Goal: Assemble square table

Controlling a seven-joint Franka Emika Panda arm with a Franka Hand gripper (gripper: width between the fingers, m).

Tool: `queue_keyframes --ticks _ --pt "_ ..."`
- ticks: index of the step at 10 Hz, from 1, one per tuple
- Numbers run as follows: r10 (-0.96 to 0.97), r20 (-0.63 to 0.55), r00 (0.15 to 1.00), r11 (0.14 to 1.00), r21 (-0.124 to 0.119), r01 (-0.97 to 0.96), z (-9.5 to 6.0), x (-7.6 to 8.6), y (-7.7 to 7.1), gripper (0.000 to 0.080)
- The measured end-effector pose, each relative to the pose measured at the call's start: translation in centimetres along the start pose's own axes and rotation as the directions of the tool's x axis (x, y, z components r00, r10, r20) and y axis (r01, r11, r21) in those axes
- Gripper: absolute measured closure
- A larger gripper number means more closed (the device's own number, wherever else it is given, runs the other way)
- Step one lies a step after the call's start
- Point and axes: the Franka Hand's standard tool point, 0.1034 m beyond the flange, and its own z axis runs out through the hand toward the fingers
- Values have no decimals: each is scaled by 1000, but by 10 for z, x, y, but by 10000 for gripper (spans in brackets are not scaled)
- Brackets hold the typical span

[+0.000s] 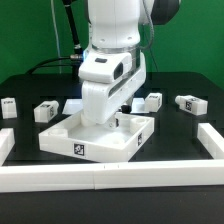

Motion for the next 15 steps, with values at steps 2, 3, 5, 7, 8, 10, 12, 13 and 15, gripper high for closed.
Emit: queue_keyframes --ticks 2,3,5,7,8,10,12,13,15 --pt "0 0 1000 1000 0 0 0 0 0 589" --pt "0 0 1000 1000 0 0 0 0 0 724" --pt "0 -1 1000 1000 -3 0 -1 0 1 732" --pt "0 -1 1000 1000 -3 0 -1 0 1 732" --pt "0 -1 1000 1000 -3 0 -1 0 1 732" --pt "-16 1 1000 1000 -7 16 -2 4 1 732" --pt "-149 -3 989 988 -40 149 -6 35 -2 732" --pt "-193 -8 981 980 -57 192 -6 45 -2 732" --pt "-187 -11 982 980 -64 186 -4 42 -2 732"
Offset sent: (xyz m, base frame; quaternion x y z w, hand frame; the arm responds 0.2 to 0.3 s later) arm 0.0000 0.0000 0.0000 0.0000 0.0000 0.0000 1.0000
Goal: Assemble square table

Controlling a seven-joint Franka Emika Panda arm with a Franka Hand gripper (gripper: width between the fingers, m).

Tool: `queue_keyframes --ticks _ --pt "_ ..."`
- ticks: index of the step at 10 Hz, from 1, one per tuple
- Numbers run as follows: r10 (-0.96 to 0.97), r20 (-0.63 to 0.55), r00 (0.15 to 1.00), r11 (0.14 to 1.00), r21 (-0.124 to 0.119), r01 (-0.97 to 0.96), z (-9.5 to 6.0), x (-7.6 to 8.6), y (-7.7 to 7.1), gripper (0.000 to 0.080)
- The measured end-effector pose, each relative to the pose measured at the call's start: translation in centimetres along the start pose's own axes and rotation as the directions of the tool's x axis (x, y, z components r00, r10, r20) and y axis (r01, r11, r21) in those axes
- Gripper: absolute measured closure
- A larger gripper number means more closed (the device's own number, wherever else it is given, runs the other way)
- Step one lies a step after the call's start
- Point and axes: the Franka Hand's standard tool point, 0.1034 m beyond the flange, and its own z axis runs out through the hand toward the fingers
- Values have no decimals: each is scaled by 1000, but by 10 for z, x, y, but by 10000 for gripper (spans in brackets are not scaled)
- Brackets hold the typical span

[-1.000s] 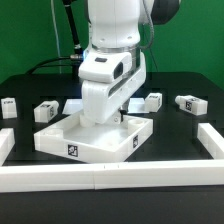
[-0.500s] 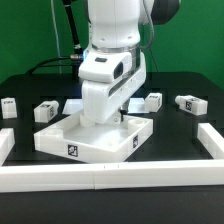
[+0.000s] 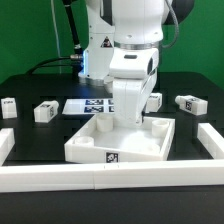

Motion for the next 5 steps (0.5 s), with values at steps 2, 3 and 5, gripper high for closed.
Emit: queue_keyframes --ticks 2,3,5 --pt "0 0 1000 1000 1 0 1 0 0 732" --pt "-5 0 1000 1000 0 5 1 0 0 732" --pt "-167 -10 986 985 -44 166 -3 10 7 733"
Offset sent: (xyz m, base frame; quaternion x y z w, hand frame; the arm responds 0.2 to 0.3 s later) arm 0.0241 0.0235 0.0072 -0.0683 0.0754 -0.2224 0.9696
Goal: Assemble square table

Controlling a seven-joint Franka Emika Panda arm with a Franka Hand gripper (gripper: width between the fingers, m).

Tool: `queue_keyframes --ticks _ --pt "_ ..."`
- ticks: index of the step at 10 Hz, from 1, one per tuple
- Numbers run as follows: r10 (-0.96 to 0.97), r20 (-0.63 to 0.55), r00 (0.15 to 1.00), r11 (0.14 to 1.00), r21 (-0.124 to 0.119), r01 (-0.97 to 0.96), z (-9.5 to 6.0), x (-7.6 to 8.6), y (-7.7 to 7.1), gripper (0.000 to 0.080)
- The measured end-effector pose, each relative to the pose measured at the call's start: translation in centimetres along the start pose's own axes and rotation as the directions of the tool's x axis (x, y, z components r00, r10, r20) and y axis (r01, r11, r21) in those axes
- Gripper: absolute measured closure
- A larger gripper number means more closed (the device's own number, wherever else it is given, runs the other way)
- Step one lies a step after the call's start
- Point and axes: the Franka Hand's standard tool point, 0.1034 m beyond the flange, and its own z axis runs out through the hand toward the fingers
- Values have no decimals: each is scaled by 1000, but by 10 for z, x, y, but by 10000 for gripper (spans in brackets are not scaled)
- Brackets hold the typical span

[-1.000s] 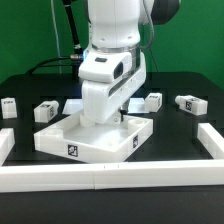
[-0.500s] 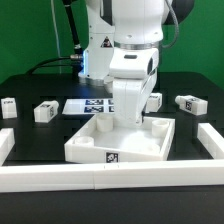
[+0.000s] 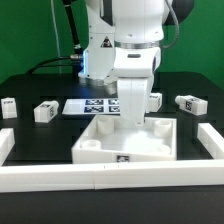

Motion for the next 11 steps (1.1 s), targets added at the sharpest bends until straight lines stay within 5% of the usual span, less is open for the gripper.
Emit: queue_keyframes --ticks 6,9,11 --pt "-126 -3 992 992 -1 126 3 0 2 735" --pt "-174 -27 984 985 -16 173 3 29 12 735" --pt "-160 -29 987 987 6 160 6 41 12 735"
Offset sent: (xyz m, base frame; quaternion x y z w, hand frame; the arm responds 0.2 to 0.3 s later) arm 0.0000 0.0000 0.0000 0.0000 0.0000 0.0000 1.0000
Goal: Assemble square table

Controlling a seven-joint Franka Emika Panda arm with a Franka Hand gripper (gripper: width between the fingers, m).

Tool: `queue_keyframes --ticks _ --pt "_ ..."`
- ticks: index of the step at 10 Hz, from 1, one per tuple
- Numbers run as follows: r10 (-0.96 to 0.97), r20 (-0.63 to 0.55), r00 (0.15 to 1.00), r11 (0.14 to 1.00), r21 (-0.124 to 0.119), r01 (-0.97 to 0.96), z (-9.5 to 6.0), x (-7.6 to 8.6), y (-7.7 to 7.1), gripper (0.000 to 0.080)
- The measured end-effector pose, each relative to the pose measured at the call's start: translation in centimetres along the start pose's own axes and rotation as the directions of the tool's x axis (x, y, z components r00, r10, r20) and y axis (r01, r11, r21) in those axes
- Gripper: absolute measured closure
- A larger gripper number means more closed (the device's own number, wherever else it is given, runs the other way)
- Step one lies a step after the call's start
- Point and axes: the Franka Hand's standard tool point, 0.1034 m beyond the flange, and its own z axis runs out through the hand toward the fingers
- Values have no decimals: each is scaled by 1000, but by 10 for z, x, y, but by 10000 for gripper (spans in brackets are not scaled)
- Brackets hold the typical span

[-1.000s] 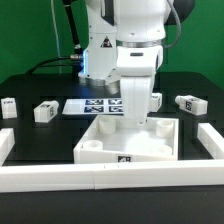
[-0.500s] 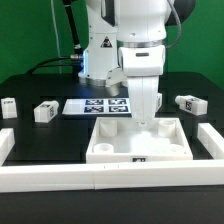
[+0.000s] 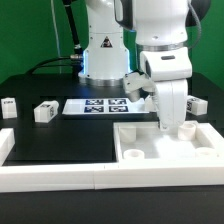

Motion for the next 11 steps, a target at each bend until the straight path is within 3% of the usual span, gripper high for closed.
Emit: queue_keyframes --ticks 2,4,5,8,11 --pt "8 8 1000 1000 28 -8 0 0 0 735" --pt "9 7 1000 1000 29 -9 1 -1 0 735" --pt "10 7 1000 1000 29 -10 1 -1 0 647" --pt "12 8 1000 999 30 -12 1 -2 0 215" --pt "13 8 1000 999 31 -13 2 -3 0 154"
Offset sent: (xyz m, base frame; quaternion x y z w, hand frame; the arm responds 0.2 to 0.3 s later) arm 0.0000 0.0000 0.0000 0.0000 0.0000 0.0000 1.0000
